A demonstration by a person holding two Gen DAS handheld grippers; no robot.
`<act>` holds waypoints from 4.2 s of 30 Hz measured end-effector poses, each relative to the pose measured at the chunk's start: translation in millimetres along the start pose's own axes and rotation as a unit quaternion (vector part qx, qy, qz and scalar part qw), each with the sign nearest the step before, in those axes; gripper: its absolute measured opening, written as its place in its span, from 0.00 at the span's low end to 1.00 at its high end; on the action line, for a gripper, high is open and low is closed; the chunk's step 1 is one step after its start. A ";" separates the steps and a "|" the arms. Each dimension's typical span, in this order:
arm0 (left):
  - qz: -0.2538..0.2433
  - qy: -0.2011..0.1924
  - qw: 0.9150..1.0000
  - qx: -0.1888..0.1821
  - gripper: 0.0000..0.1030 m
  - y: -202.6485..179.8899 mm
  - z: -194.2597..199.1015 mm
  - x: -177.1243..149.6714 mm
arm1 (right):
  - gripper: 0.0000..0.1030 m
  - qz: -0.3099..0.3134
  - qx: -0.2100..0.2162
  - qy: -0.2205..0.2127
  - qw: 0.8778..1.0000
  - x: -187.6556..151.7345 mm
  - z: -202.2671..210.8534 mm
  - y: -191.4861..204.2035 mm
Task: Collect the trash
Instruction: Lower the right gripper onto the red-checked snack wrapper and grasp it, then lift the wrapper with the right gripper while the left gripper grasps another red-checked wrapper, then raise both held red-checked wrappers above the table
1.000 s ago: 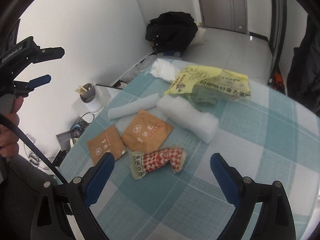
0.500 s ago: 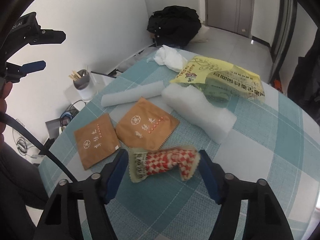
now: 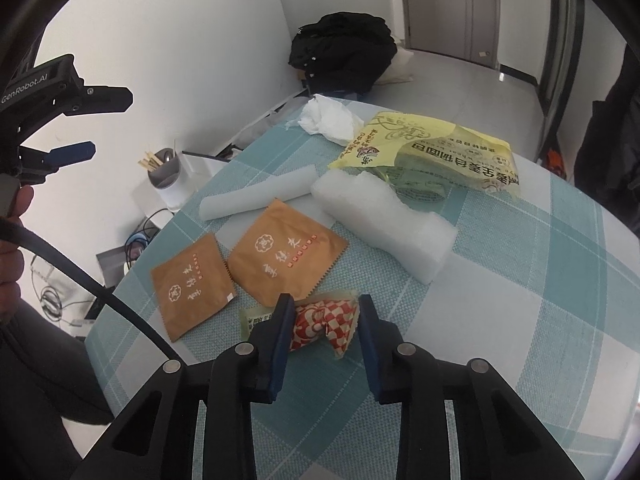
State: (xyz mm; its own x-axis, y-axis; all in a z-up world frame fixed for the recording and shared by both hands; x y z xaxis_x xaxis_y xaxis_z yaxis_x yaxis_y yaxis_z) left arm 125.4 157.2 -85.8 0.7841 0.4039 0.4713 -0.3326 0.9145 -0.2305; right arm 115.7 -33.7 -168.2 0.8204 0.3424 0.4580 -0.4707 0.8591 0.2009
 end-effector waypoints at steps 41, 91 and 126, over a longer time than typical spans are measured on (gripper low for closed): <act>-0.143 -0.002 0.990 0.017 0.90 -79.5 35.9 -62.0 | 0.08 -0.078 -0.019 -0.116 0.990 -43.7 123.8 -57.5; -0.313 0.199 0.928 -0.020 0.16 -159.9 -8.5 -203.8 | 0.08 -0.146 -0.034 -0.125 0.981 -84.7 154.6 -121.4; -0.202 0.095 0.972 -0.074 0.15 -107.6 48.2 -140.6 | 0.06 -0.106 -0.047 -0.103 0.988 -84.3 147.8 -76.8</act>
State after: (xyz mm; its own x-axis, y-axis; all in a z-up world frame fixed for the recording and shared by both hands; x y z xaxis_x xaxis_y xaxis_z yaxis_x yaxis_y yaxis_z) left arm 25.6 3.1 -86.2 0.9220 -0.0128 0.3871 0.0914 0.9784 -0.1853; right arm 34.6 -184.7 -94.3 0.8090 0.0752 0.5830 -0.2561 0.9378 0.2344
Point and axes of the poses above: each gripper's, at about its wrist camera, not at the fingertips, and z roughly against the way its jaws point, y to its left, x to its top, the point moved 2 cm from there along -z, roughly the way its jaws point, and after that the axes turned 6 degrees about y, right-handed, at the moved point
